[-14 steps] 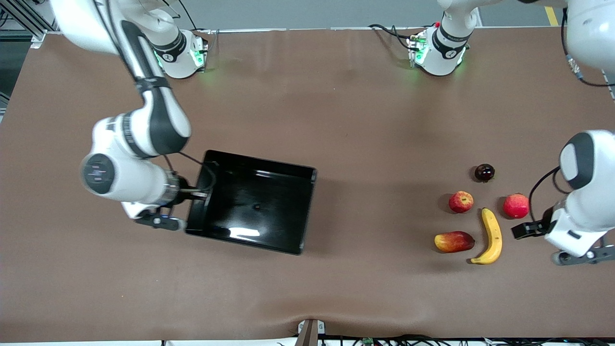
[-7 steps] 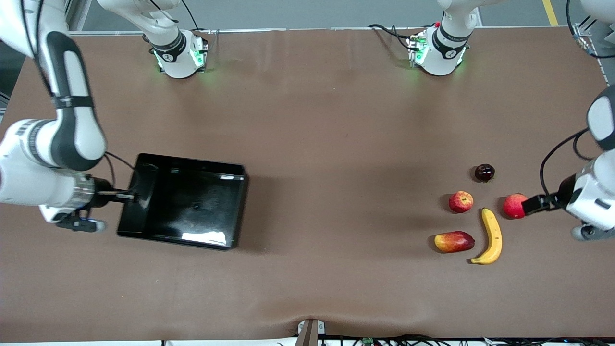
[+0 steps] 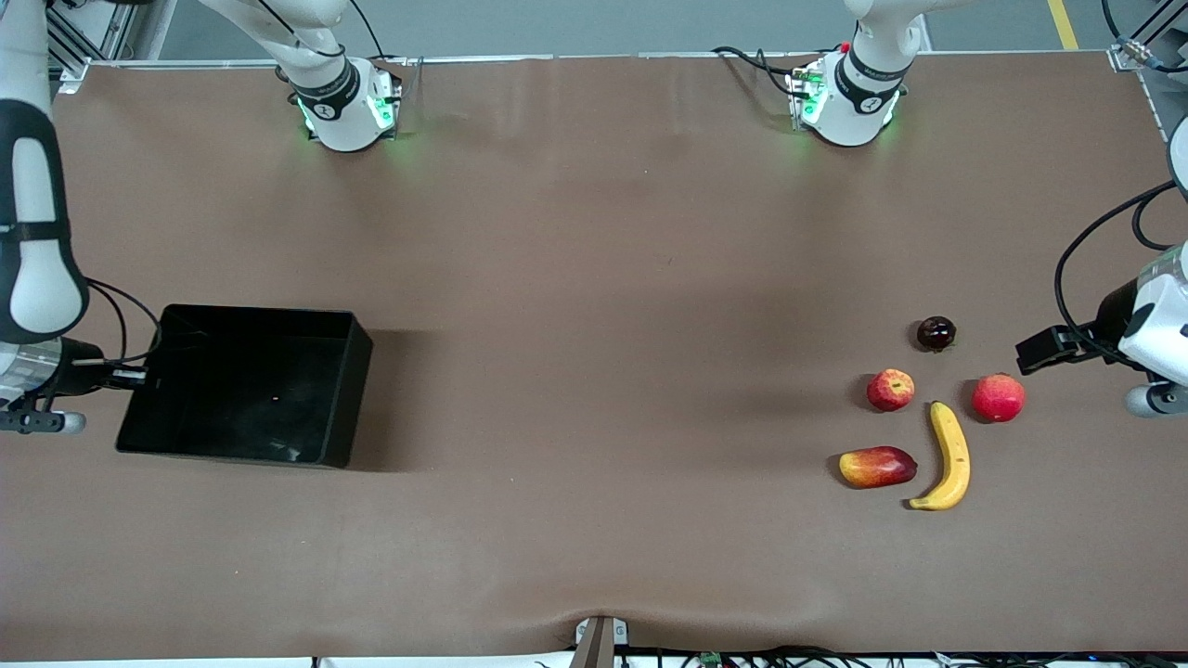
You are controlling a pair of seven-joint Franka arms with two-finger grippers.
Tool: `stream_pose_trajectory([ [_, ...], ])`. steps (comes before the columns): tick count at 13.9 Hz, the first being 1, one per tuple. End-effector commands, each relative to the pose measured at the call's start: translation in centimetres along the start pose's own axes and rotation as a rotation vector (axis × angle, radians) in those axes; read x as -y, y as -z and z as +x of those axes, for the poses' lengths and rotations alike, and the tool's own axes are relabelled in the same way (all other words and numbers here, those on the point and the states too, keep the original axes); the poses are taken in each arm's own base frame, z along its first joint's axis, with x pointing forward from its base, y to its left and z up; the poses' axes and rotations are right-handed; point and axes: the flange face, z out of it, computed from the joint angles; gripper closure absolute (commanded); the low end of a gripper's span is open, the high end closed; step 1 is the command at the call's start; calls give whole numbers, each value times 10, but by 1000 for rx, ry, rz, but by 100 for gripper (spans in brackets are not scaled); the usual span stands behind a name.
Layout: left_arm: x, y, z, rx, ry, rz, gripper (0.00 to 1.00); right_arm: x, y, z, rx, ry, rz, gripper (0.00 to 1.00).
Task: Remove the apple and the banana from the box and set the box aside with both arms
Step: 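Drag the tray with the right gripper while the left gripper withdraws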
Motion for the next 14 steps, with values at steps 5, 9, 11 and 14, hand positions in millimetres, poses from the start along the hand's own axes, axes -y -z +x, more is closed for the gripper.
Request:
stream_pose_trajectory([
  [5, -14, 26, -22, -13, -49, -9, 0, -31, -32, -3, 11, -19, 28, 100],
  [9, -27, 32, -38, -11, -68, -4, 0, -36, -38, -5, 20, -25, 29, 100],
  [11, -30, 33, -40, -7, -67, -24, 0, -32, -37, -2, 20, -16, 25, 45],
  [14, -30, 39, -45, -1, -57, -19, 0, -25, -22, 10, -10, 4, 14, 0],
])
